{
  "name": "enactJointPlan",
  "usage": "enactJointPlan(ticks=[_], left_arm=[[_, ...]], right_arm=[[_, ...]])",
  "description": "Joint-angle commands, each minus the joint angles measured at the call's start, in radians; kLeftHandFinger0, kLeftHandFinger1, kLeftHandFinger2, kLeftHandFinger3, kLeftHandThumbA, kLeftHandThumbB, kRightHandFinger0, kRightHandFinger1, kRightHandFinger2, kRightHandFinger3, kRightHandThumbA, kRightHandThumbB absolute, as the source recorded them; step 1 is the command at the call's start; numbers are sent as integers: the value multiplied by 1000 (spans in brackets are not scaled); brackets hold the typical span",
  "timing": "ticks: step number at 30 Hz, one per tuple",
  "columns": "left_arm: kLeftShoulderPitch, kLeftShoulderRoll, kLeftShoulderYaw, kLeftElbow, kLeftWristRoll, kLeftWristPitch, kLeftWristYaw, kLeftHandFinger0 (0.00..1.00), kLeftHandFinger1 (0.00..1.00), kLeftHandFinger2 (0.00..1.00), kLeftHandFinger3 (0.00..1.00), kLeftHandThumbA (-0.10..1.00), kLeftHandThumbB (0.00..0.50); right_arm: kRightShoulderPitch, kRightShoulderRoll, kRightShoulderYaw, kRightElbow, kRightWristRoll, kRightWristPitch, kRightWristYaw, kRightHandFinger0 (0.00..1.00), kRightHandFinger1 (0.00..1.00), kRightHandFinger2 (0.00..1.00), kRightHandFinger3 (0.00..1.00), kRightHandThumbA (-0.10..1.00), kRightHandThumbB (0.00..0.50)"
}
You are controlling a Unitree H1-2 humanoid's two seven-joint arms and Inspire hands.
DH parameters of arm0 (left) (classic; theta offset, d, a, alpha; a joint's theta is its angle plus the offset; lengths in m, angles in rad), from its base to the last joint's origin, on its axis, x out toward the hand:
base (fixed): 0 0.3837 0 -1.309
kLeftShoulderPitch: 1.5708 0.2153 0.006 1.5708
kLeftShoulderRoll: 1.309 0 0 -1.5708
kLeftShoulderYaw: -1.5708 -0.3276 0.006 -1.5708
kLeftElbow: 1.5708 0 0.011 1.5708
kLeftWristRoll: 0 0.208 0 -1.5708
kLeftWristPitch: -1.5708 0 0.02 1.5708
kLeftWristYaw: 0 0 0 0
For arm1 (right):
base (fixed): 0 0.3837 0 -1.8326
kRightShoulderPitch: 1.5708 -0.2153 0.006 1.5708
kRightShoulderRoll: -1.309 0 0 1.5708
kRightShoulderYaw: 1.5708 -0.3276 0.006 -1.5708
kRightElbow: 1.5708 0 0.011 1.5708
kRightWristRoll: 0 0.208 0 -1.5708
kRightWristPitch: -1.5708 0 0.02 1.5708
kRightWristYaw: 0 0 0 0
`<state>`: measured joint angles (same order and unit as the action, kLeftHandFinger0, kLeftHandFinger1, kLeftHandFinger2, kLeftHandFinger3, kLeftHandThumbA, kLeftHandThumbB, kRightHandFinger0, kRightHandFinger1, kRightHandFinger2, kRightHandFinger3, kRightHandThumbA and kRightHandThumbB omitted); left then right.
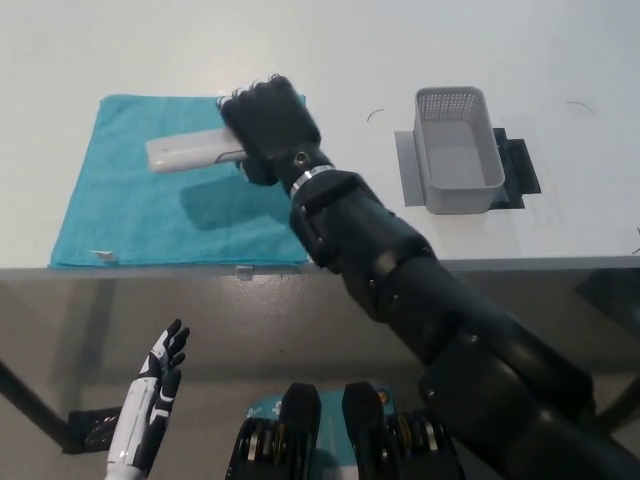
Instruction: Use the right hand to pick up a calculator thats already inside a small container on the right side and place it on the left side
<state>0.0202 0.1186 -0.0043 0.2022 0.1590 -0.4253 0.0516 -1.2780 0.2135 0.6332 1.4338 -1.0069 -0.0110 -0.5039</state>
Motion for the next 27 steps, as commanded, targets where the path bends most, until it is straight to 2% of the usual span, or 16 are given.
enactJointPlan(ticks=[1,5,7,9,11,14,15,16,17,18,19,20,21,22,23,27], left_arm=[[14,5,-16,-23,19,-45,38,1000,1000,1000,1000,1000,0],[15,7,-23,-25,34,-45,47,1000,1000,1000,1000,1000,0],[24,8,-30,-28,40,-45,52,1000,1000,1000,1000,1000,0],[31,8,-33,-30,34,-45,47,1000,1000,1000,1000,1000,0],[36,8,-35,-33,19,-45,39,1000,1000,1000,1000,1000,0],[37,14,-39,-34,28,-45,43,1000,1000,1000,1000,1000,0],[36,14,-39,-34,33,-45,47,1000,1000,1000,1000,1000,0],[37,13,-39,-35,37,-45,50,1000,1000,1000,1000,1000,0],[36,15,-41,-34,34,-45,51,1000,1000,1000,1000,1000,0],[39,15,-43,-38,31,-45,48,1000,1000,1000,1000,1000,0],[44,17,-45,-41,30,-45,48,1000,1000,1000,1000,1000,0],[44,17,-46,-42,29,-45,49,1000,1000,1000,1000,1000,0],[44,17,-46,-42,29,-45,49,1000,1000,1000,1000,1000,0],[44,18,-47,-42,27,-45,49,1000,1000,1000,1000,1000,0],[43,18,-47,-39,16,-45,45,1000,1000,1000,1000,1000,0],[41,18,-50,-36,20,-45,47,1000,1000,1000,1000,1000,0]], right_arm=[[-93,38,-25,-1,78,43,46,0,0,126,508,-100,327],[-85,59,-42,10,110,75,74,0,0,56,498,-100,378],[-73,64,-41,13,117,77,75,0,0,39,498,-100,377],[-65,70,-29,17,116,96,105,0,0,53,536,-100,338],[-55,73,-27,20,123,104,116,0,0,3,550,-100,361],[-43,71,-32,21,141,106,128,0,0,47,562,-100,342],[-39,68,-31,22,145,109,135,0,3,91,587,-100,329],[-29,59,-28,23,145,106,126,0,0,65,567,-100,317],[-21,51,-36,24,158,110,132,74,156,341,743,33,242],[-15,48,-36,26,162,127,143,105,230,669,1000,243,280],[-12,49,-35,27,166,138,149,110,254,746,1000,303,296],[-10,47,-45,26,180,141,150,284,546,1000,1000,466,388],[-8,46,-60,26,197,144,152,348,707,1000,1000,507,385],[-9,41,-65,26,207,140,163,615,1000,1000,1000,603,403],[-15,35,-71,25,214,139,181,1000,1000,1000,1000,701,463],[-29,29,-82,24,233,142,212,1000,1000,1000,1000,805,495]])
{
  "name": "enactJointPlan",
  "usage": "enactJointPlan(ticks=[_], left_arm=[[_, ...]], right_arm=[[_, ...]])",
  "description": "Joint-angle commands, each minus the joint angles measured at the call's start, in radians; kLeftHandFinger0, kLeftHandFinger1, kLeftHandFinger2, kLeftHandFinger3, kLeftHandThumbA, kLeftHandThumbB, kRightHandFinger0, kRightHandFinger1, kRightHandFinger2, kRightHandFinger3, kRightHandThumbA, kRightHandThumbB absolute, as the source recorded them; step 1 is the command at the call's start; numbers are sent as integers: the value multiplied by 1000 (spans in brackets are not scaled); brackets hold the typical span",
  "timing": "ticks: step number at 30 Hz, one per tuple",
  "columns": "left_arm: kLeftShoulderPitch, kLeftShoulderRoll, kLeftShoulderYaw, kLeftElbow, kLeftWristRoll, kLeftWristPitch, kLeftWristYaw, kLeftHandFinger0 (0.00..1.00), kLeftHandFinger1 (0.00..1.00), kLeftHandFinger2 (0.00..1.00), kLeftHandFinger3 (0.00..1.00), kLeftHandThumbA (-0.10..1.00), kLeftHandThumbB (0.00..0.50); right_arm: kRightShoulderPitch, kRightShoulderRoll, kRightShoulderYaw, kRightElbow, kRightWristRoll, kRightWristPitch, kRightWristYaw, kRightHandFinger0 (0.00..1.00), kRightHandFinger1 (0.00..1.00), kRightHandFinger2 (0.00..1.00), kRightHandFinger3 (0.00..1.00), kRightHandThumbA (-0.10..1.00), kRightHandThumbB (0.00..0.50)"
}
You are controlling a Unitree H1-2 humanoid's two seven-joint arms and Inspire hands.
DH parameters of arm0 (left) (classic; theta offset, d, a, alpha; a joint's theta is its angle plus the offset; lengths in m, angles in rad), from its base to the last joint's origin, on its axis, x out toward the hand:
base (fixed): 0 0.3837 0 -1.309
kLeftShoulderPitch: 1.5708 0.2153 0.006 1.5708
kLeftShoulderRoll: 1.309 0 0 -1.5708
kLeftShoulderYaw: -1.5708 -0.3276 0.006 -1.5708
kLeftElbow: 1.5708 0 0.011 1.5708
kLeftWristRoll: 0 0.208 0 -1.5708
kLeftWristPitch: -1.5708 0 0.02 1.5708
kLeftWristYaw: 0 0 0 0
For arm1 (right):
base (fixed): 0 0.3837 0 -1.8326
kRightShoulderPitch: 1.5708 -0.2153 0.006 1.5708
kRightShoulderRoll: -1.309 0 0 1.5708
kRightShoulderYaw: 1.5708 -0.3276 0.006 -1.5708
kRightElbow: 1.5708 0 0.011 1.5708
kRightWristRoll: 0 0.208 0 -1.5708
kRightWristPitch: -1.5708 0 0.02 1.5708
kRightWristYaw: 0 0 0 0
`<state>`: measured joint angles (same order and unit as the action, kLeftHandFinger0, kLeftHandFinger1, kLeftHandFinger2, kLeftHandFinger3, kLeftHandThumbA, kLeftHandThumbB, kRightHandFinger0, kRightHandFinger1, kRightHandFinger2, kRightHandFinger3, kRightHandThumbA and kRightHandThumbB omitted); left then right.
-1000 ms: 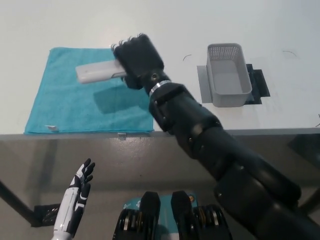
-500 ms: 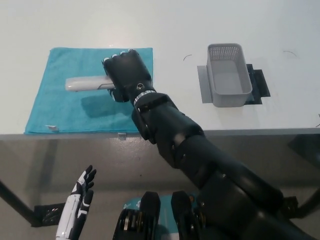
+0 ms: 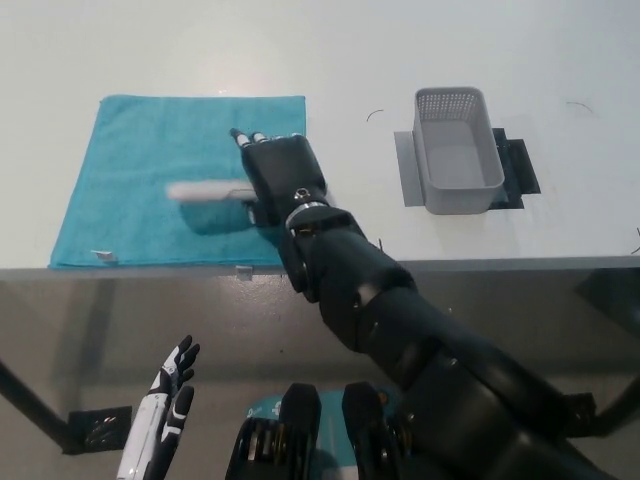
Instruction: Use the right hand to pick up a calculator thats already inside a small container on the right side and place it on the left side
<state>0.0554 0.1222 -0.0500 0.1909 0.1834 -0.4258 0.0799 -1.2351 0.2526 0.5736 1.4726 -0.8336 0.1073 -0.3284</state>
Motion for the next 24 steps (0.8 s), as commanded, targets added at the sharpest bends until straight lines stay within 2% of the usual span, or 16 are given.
enactJointPlan(ticks=[1,8,11,17,18,19,22,24], left_arm=[[7,13,-4,-25,-2,-44,18,1000,1000,1000,1000,1000,0],[4,16,-4,-22,-3,-44,19,1000,1000,1000,1000,1000,0],[3,17,-6,-19,-5,-44,19,1000,1000,1000,1000,1000,0],[1,16,-3,-21,-9,-44,15,1000,1000,1000,1000,1000,3],[2,18,-3,-22,-7,-44,16,1000,1000,1000,1000,1000,1],[4,20,-4,-25,0,-44,17,1000,1000,1000,1000,1000,0],[0,17,0,-25,-3,-44,14,1000,1000,1000,1000,1000,0],[4,25,3,-31,-4,-44,11,1000,1000,1000,1000,1000,0]], right_arm=[[-73,-11,-25,-16,64,23,40,1000,1000,1000,1000,808,493],[-84,-15,-51,-20,101,2,43,1000,1000,1000,1000,842,500],[-84,-13,-49,-22,106,-8,38,1000,1000,1000,1000,891,493],[-117,-15,-61,-29,139,-51,95,1000,1000,1000,1000,837,493],[-123,-16,-62,-31,144,-58,96,1000,1000,1000,1000,938,496],[-143,-25,-64,-39,147,-80,85,1000,1000,1000,1000,829,498],[-182,-44,-58,-51,147,-112,80,1000,1000,1000,1000,820,495],[-221,-69,-82,-77,180,-171,147,1000,1000,1000,1000,819,494]])
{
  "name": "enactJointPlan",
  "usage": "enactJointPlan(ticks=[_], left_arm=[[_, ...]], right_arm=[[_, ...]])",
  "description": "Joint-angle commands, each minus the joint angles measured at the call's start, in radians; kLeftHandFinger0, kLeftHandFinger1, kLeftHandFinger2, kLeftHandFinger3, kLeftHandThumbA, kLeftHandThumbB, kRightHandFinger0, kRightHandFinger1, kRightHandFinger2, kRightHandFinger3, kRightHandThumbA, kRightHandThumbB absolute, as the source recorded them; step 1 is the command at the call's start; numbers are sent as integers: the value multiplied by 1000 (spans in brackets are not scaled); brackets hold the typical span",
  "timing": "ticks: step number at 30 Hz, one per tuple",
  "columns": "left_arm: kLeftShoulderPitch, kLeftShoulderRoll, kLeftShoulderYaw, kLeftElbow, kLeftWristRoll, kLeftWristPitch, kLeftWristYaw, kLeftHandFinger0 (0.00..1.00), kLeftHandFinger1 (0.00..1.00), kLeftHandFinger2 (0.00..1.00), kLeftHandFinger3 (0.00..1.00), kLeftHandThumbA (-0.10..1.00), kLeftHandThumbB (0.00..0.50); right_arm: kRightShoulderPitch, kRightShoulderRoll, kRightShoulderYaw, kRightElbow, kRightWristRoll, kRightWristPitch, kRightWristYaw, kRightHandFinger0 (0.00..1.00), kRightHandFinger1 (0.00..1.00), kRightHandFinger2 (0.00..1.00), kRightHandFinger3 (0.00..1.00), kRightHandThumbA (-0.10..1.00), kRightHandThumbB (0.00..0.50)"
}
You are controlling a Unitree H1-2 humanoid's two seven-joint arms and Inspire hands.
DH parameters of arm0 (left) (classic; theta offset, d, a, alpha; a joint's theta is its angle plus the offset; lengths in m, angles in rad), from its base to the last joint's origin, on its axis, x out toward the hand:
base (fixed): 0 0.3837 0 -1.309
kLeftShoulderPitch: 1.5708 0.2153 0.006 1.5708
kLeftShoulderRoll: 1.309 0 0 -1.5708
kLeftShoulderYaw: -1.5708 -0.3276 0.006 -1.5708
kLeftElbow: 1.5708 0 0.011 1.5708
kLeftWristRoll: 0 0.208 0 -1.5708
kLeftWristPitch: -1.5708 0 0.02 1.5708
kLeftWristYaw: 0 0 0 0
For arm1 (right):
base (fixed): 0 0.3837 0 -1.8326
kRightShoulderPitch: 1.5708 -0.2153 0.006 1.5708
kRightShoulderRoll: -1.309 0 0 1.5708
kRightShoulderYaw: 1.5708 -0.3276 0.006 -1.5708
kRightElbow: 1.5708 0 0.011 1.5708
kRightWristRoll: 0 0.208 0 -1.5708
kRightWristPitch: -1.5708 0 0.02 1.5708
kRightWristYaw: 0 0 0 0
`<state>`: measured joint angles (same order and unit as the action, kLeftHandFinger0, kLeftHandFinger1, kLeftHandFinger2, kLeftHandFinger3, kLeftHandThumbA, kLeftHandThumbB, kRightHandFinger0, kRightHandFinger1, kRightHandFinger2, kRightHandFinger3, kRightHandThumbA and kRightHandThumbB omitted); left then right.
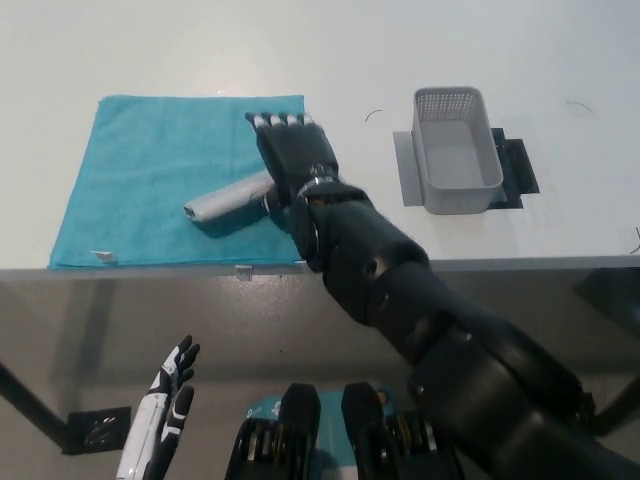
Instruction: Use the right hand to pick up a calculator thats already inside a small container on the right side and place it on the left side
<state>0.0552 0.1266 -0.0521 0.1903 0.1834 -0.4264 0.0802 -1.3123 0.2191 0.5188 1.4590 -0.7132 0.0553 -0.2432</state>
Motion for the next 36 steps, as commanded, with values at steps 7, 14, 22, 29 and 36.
enactJointPlan(ticks=[7,14,22,29,36], left_arm=[[-19,24,8,-22,-17,-44,0,1000,1000,1000,1000,1000,0],[-9,24,6,-17,-32,-44,-4,1000,1000,1000,1000,1000,0],[0,16,4,-12,-25,-44,-1,1000,1000,1000,1000,1000,0],[-1,25,7,-14,-15,-44,4,1000,1000,1000,1000,1000,0],[-4,18,9,-2,-21,-44,5,1000,1000,1000,1000,1000,0]], right_arm=[[11,-188,-110,-840,304,-46,535,1000,1000,1000,1000,884,500],[191,-311,-88,-1402,454,137,707,1000,1000,1000,1000,858,500],[392,-402,-161,-1742,487,155,635,1000,1000,1000,1000,943,379],[653,-448,-339,-2051,614,-4,382,1000,1000,1000,1000,1000,308],[904,-430,-417,-2273,636,-134,181,1000,1000,1000,1000,1000,370]])
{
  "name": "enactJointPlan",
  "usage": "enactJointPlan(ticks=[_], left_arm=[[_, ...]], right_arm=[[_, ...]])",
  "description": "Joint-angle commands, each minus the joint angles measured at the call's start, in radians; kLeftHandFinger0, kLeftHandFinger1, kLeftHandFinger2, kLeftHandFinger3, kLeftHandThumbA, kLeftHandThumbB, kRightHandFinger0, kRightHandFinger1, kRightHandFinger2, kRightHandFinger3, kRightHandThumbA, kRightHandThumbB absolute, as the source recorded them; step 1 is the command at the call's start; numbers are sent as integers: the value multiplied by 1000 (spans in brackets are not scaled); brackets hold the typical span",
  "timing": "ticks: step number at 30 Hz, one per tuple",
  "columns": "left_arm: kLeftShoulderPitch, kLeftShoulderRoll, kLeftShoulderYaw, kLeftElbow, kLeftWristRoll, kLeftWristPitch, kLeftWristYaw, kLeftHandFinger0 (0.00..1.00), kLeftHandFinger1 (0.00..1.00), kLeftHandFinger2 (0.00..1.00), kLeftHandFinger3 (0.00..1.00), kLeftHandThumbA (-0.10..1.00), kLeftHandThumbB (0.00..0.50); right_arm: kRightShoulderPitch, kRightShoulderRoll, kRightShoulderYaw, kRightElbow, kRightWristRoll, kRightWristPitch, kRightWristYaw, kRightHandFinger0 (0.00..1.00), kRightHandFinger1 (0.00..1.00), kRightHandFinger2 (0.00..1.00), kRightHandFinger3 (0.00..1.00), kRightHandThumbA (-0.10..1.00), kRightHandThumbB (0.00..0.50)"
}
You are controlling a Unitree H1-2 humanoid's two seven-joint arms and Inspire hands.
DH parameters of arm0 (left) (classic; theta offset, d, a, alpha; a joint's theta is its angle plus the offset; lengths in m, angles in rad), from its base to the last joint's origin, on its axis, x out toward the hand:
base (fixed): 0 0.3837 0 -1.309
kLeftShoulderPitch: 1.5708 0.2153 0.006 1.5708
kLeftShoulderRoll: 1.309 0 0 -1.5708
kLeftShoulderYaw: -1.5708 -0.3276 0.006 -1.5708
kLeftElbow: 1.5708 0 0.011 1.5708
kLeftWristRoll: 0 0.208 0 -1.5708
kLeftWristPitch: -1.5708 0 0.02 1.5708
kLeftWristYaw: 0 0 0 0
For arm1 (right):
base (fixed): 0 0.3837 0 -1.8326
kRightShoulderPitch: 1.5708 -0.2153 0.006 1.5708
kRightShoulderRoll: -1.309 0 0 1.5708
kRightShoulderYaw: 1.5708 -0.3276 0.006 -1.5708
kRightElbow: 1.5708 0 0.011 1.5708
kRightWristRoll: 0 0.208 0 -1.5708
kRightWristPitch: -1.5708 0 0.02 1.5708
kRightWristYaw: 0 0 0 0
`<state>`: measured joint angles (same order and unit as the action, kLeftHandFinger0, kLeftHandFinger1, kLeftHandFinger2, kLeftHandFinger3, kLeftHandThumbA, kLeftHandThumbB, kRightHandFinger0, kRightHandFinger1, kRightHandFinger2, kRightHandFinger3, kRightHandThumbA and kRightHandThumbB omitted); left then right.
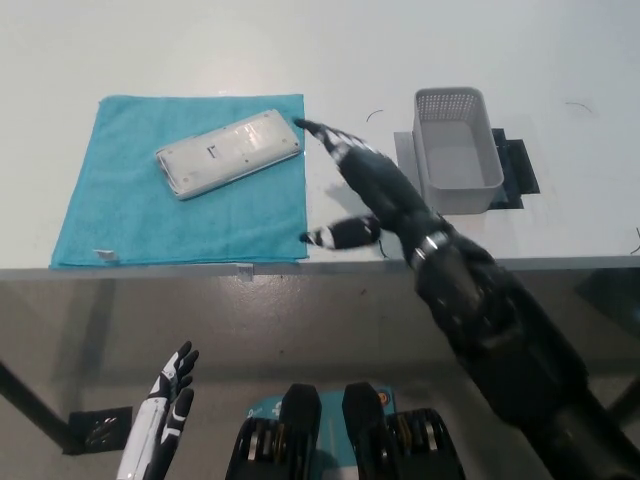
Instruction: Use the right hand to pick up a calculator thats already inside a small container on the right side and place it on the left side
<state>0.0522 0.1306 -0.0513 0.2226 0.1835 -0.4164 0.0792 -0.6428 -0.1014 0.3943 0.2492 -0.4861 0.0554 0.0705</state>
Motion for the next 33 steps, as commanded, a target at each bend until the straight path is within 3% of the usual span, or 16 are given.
enactJointPlan(ticks=[1,4,7,13,15,19,22,24,25,26,30,33], left_arm=[[-10,14,9,-28,-22,-54,9,1000,1000,1000,1000,1000,0],[-19,18,9,-19,-25,-54,6,1000,1000,1000,1000,1000,0],[-48,17,12,-4,-32,-54,2,1000,1000,1000,1000,1000,0],[-117,14,16,19,-13,-54,14,1000,1000,1000,1000,1000,0],[-134,15,21,15,3,-53,15,1000,1000,1000,1000,1000,0],[-152,21,18,18,-21,-54,8,1000,1000,1000,1000,1000,0],[-154,24,17,13,-19,-54,7,1000,1000,1000,1000,1000,0],[-165,26,22,14,-24,-54,5,1000,1000,1000,1000,1000,0],[-166,27,23,15,-32,-54,1,1000,1000,1000,1000,1000,0],[-163,28,24,11,-31,-54,-2,1000,1000,1000,1000,1000,10],[-178,31,20,14,-25,-54,1,1000,1000,1000,1000,1000,0],[-174,25,18,12,-27,-54,4,1000,1000,1000,1000,1000,4]], right_arm=[[287,-135,-292,-1082,469,-169,-142,1000,1000,1000,1000,1000,361],[408,-162,-294,-1132,516,-192,-163,1000,1000,1000,1000,1000,346],[445,-164,-310,-1149,536,-194,-177,1000,1000,1000,1000,1000,409],[434,-183,-347,-1159,539,-184,-173,1000,1000,1000,1000,1000,401],[425,-169,-341,-1133,575,-204,-170,1000,1000,1000,1000,1000,426],[478,-143,-324,-1061,554,-279,-144,1000,1000,1000,1000,1000,348],[530,-117,-314,-991,505,-310,-125,1000,1000,1000,1000,1000,378],[558,-115,-308,-900,478,-350,-97,1000,1000,1000,1000,1000,370],[576,-118,-304,-860,515,-344,-73,1000,1000,1000,1000,1000,353],[592,-114,-306,-789,505,-391,-71,1000,1000,1000,1000,1000,244],[606,-88,-324,-582,487,-398,-58,1000,1000,1000,1000,1000,289],[595,-71,-333,-408,481,-426,-50,1000,1000,1000,1000,1000,228]])
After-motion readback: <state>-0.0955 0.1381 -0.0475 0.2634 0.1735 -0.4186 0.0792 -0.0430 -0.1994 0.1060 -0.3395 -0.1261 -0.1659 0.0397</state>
